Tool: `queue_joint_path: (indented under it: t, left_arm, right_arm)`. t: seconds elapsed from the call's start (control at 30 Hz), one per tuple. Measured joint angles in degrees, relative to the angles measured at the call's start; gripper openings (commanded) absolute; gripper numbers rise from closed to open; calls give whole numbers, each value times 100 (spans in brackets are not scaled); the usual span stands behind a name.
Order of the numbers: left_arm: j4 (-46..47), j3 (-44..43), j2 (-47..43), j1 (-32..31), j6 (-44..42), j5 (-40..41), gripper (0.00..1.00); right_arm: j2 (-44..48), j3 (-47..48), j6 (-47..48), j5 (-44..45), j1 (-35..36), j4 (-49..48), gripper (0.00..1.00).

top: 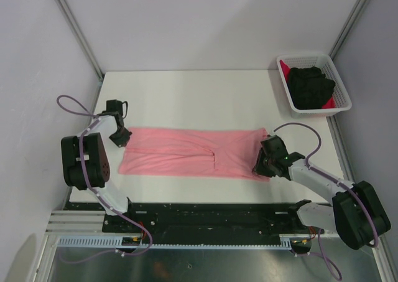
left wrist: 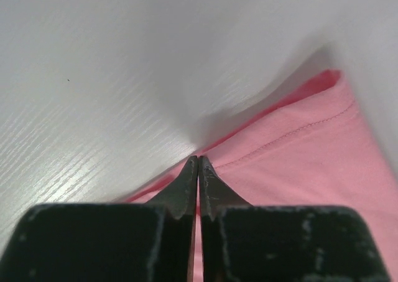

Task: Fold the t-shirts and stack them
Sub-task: Fold the other side of the tshirt into a rectangle, then rotate the tshirt 90 degrees

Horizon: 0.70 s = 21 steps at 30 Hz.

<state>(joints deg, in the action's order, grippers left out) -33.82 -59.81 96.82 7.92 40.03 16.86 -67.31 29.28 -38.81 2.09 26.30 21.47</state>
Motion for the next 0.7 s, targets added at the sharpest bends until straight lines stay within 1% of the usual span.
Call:
queue_joint_path:
  t: [0.03, 0.07, 0.17, 0.23, 0.3, 0.47, 0.57, 0.7]
  left_arm:
    - [0, 0, 0, 7, 0, -11, 11]
    - [0, 0, 0, 13, 2, -24, 18]
    - [-11, 0, -33, 31, -33, -57, 44]
    - [-24, 0, -125, 39, -76, -81, 52]
    - [-22, 0, -267, 42, -125, -120, 55]
    - [-22, 0, -807, -157, -262, -225, 57]
    - [-22, -15, -1036, -553, -365, -310, 56]
    - [-15, -44, -1220, -1220, -514, -597, 56]
  right_arm:
    - [7, -2, -2, -9, -15, 2, 32]
    - [24, -2, -2, -11, -26, 9, 33]
    - [229, -9, -17, -7, -55, 144, 40]
    - [544, -11, -68, 11, -66, 332, 44]
    - [905, -13, -166, 33, -66, 553, 46]
    - [1884, -306, -662, 15, -66, 1032, 47]
    - [2302, -688, -984, -42, -66, 1217, 47]
    - [2531, -1054, -1440, -144, -66, 1311, 47]
